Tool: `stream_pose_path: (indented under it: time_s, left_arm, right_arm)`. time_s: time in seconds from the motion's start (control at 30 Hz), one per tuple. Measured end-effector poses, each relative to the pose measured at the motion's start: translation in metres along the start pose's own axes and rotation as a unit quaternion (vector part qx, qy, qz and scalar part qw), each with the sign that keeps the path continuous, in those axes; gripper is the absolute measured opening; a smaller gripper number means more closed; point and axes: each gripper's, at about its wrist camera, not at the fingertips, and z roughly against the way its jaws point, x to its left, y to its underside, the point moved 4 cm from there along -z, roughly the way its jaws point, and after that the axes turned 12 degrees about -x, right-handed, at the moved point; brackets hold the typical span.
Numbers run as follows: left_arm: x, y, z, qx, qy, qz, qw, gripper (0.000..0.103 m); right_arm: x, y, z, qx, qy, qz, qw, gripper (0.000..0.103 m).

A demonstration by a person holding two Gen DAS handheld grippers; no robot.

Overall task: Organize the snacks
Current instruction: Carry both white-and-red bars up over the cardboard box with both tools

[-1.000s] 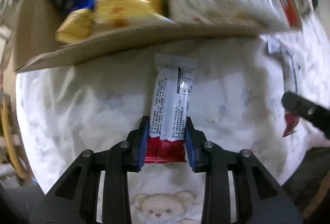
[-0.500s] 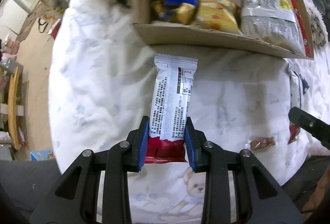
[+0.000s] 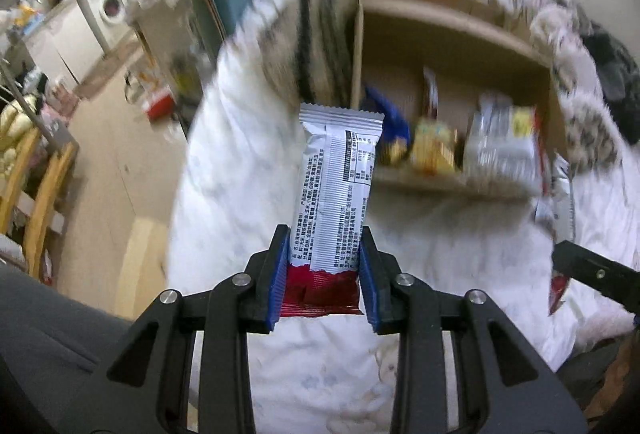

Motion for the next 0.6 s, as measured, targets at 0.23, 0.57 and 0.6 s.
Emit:
stream_pose_path:
  time_s: [0.23,0.57,0.6]
  left_arm:
    - [0.005,-0.044,0.015,-0.042,0.016,-0.006,0.999,0.028]
    - [-0.027,-0.077,0.013,-0.066,0.052,-0.044,0.9955,0.028]
    - [-0.033,-0.079,0.013,-0.068,0.057,-0.053,0.9946,0.028]
  right_arm:
    - [0.017,-0.031,0.042,-0.12,-0.036,0.005,0.992,0.035]
    - [-0.002,-0.065,0.087,-0.231,-0.045,-0.037,0.971,0.035]
    - [-0.004,-0.068,0.088,-0.235,-0.043,-0.038,0.97,0.035]
